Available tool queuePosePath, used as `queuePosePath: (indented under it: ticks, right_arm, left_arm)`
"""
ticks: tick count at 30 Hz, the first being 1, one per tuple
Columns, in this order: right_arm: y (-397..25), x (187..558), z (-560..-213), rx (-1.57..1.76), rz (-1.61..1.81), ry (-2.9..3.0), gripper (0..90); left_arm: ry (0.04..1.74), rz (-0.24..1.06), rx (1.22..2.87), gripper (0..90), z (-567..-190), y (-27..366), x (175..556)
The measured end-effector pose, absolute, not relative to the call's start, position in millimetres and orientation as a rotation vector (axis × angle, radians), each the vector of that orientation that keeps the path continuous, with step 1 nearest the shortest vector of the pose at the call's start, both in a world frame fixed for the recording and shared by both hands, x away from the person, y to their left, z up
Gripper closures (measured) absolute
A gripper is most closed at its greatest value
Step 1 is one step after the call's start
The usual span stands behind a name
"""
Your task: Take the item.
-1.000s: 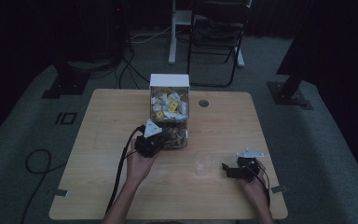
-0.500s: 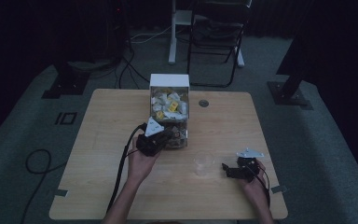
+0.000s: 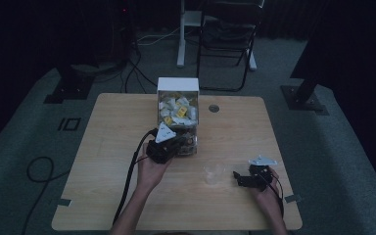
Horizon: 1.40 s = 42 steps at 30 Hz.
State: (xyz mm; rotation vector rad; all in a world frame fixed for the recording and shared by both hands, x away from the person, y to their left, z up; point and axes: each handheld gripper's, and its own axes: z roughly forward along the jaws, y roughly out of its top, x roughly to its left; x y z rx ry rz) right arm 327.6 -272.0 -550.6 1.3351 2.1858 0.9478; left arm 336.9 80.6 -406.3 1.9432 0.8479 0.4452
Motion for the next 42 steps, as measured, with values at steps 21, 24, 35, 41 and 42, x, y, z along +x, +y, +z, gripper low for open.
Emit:
queuePosePath:
  ticks: [21,24,35,41,42]
  right_arm:
    - [-271.9,327.6,-550.5,1.336,0.948,2.186,13.0]
    - [-272.0,327.6,-550.5,1.336,0.947,2.187,13.0]
    - [-272.1,327.6,-550.6,1.333,0.947,2.187,13.0]
    - [-272.0,327.6,-550.6,1.334,0.947,2.187,13.0]
    - [-272.0,327.6,-550.5,1.334,0.947,2.187,13.0]
  left_arm:
    - [0.825,0.415,1.948,90.0,-407.5,71.5,335.6]
    - [0.818,0.413,1.95,90.0,-407.4,69.1,335.1]
    - [0.791,0.396,1.95,90.0,-406.1,62.3,331.8]
    - [0.781,0.392,1.953,90.0,-405.9,58.9,330.2]
    - [0.779,0.391,1.954,90.0,-405.8,58.5,330.0]
